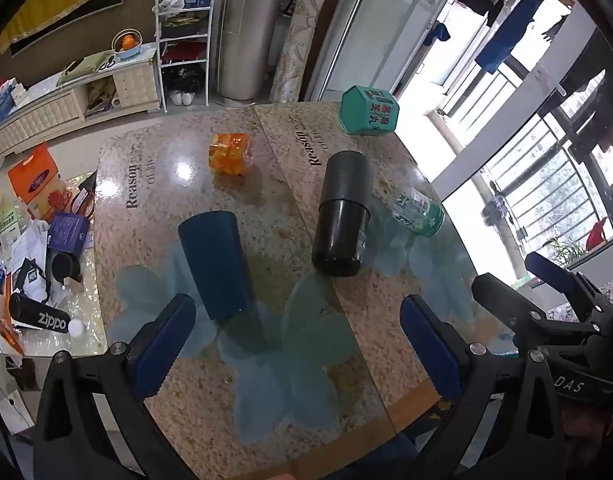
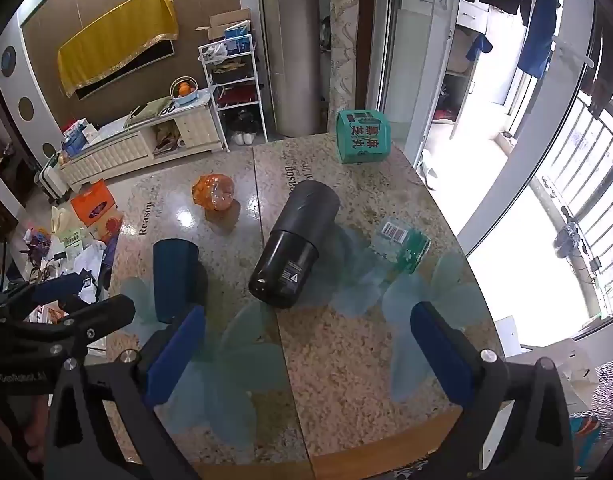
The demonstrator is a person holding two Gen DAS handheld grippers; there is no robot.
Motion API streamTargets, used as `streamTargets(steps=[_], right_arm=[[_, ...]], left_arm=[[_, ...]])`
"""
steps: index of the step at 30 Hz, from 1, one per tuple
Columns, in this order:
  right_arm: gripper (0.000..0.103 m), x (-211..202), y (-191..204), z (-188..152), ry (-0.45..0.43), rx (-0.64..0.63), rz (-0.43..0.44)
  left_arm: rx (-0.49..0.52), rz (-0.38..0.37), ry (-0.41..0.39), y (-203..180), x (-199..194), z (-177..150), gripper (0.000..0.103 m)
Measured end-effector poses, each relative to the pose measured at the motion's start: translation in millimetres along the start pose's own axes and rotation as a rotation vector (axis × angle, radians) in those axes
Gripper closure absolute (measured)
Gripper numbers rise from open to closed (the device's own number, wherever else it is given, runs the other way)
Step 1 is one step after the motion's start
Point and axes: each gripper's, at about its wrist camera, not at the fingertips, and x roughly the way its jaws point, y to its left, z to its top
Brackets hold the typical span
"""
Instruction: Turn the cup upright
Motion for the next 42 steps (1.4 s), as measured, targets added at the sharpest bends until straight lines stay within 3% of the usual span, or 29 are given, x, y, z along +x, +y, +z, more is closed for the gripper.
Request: streamTargets(steps=[11, 14, 42], right_arm=[[0.0, -6.1, 15.5, 4.5, -0.013, -0.015, -0.002], [0.0, -6.3, 3.0, 3.1, -0.019, 0.004, 0.026], [0.0, -6.5, 1.7, -0.6, -0.013, 0.002, 0.02]], left_arm=[[0.011, -0.009, -0.011, -2.5, -14.4, 2.1, 0.0], [0.001, -0.004, -0.016, -2.8, -10.6, 2.0, 0.0], [-0.001, 0.003, -0.021, -4.6, -11.7, 0.5, 0.0]])
